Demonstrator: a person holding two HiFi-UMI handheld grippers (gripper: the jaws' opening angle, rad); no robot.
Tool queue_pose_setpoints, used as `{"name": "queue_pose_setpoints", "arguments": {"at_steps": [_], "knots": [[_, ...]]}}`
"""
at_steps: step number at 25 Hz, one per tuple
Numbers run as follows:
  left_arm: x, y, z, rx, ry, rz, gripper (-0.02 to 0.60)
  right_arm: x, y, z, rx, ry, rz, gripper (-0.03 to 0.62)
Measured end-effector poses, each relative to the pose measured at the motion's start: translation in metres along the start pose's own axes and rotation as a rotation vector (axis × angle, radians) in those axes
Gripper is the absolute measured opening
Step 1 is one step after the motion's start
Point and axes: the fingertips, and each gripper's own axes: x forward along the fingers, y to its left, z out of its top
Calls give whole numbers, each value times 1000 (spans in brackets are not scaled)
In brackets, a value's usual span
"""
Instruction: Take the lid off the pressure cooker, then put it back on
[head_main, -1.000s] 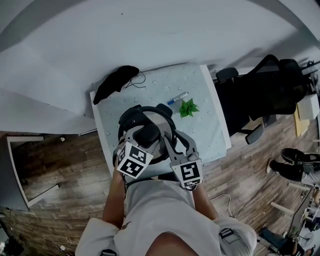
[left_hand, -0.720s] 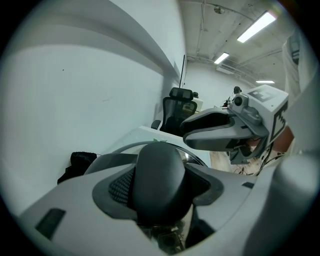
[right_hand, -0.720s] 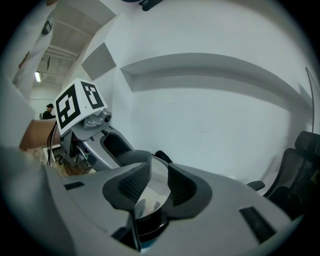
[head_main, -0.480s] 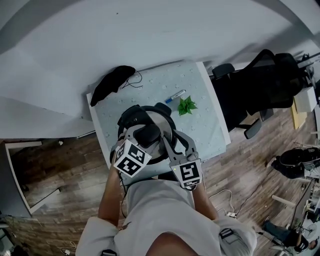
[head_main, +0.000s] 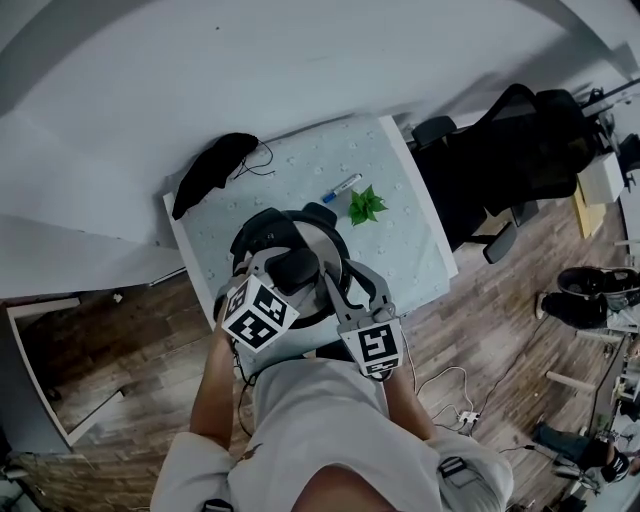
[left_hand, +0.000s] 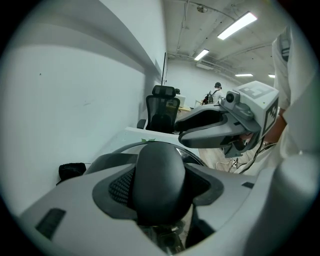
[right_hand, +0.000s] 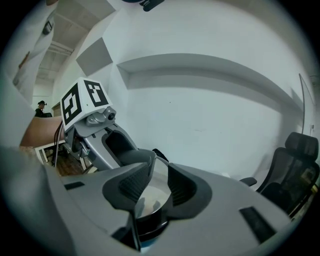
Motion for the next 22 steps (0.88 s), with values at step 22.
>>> {"name": "queue_pose_setpoints", "arguments": {"at_steps": [22], "knots": [[-11, -6, 12, 53, -6, -23, 273, -14, -2, 6, -7, -14, -59, 126]]}}
